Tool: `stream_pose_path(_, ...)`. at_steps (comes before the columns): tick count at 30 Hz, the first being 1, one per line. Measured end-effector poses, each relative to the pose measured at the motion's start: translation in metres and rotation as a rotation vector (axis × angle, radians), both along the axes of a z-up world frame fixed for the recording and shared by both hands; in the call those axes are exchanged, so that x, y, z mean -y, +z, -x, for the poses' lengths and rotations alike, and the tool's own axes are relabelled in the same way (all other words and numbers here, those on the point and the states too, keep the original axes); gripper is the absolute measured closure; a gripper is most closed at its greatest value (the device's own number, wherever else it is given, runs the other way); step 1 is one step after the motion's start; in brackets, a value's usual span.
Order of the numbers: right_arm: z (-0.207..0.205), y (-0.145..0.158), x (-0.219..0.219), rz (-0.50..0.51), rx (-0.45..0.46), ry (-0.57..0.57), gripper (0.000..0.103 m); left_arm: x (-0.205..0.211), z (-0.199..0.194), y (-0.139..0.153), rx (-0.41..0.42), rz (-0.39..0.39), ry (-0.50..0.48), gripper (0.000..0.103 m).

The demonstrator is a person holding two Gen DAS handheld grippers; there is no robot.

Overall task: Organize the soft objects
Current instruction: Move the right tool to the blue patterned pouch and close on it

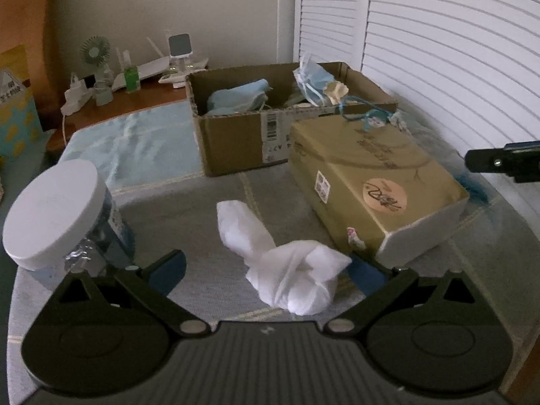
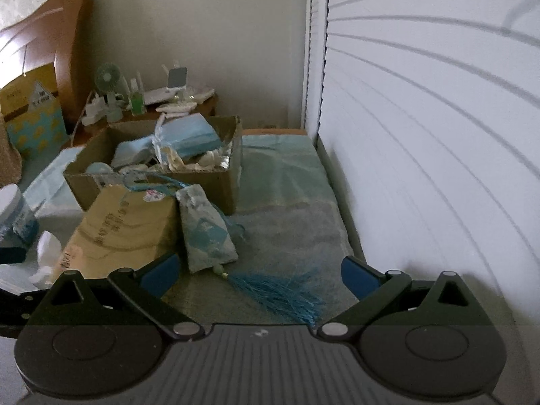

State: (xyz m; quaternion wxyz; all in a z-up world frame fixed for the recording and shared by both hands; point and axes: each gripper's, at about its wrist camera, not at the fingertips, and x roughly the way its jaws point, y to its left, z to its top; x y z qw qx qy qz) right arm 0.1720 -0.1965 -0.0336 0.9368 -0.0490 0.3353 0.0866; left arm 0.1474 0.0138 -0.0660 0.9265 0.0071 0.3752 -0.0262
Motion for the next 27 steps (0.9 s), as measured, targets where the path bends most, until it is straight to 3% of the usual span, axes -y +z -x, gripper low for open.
stream_pose_path(4, -0.007, -0.002, -0.001, 0.007, -0.003, 0.001, 0.005, 0.001, -0.003, -0.005, -0.014, -0.013, 0.004, 0.001)
stream_pose_path(9, -0.020, -0.002, 0.001, -0.026, -0.014, 0.041, 0.023, -0.001, -0.006, -0.008, -0.020, -0.006, 0.007, 0.001)
stream_pose_path(13, -0.034, -0.005, 0.003, -0.086, -0.040, 0.082, 0.032, -0.001, -0.008, -0.010, -0.029, 0.005, 0.001, 0.001)
stream_pose_path(15, -0.039, -0.006, 0.004, -0.108, -0.052, 0.103, 0.042, -0.001, -0.009, -0.012, -0.036, 0.014, 0.003, 0.001)
stream_pose_path(23, -0.056, -0.018, -0.002, -0.146, -0.108, 0.177, 0.047, -0.004, -0.011, -0.016, -0.049, 0.033, 0.016, 0.001)
stream_pose_path(27, -0.060, -0.027, -0.009, -0.128, -0.131, 0.199, 0.058, -0.003, -0.012, -0.016, -0.048, 0.028, 0.018, 0.001)
